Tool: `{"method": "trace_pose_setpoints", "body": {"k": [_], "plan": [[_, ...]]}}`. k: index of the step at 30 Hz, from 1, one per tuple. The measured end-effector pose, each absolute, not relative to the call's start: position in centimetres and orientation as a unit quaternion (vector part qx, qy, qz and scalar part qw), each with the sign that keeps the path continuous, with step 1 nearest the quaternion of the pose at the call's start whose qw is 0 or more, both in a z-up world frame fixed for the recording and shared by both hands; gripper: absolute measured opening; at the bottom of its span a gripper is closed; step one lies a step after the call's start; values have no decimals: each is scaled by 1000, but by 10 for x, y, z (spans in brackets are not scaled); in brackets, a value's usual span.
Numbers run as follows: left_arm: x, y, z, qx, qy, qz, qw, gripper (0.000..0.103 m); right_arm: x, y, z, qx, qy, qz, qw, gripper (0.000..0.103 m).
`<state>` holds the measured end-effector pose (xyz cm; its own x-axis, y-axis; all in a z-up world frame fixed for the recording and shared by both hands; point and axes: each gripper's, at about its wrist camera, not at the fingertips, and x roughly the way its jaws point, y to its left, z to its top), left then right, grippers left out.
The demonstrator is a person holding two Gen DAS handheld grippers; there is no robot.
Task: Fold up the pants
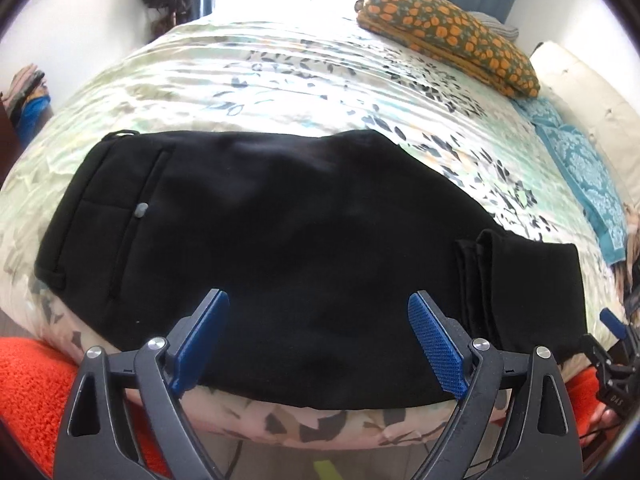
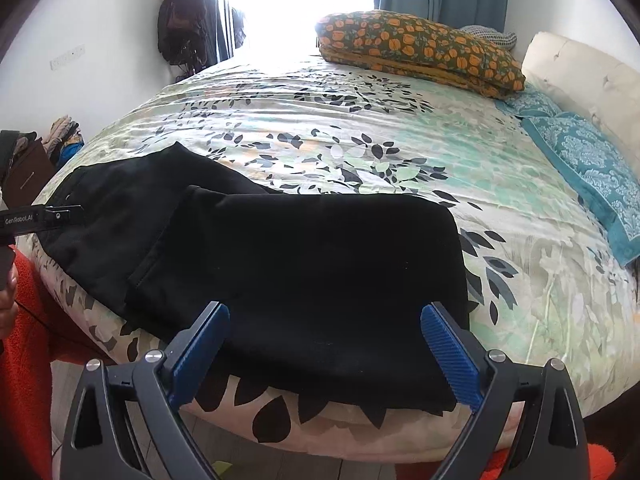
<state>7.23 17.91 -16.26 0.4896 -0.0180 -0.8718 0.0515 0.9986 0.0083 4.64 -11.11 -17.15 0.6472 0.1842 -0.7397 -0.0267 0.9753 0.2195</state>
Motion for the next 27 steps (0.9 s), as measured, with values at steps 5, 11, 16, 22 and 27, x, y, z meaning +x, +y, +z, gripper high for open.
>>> {"method": "trace_pose_setpoints", "body": {"k": [5, 11, 16, 22, 27], "plan": [[73, 182, -165, 55, 502, 21, 863, 93, 44, -105, -168, 86, 411, 66, 905, 96], [71, 181, -167, 82, 502, 33, 860, 93, 44, -105, -169, 91, 409, 66, 906, 96], [70, 180, -168, 95, 503, 35, 858, 93, 48, -103, -170, 96, 413, 63, 903, 96], [72, 183, -171, 94, 508, 40, 855, 93, 50, -97, -172, 87, 420, 69, 901, 96], [72, 184, -172, 93, 511, 40, 854, 93, 51, -91, -174, 77, 423, 72, 900, 96]]}}
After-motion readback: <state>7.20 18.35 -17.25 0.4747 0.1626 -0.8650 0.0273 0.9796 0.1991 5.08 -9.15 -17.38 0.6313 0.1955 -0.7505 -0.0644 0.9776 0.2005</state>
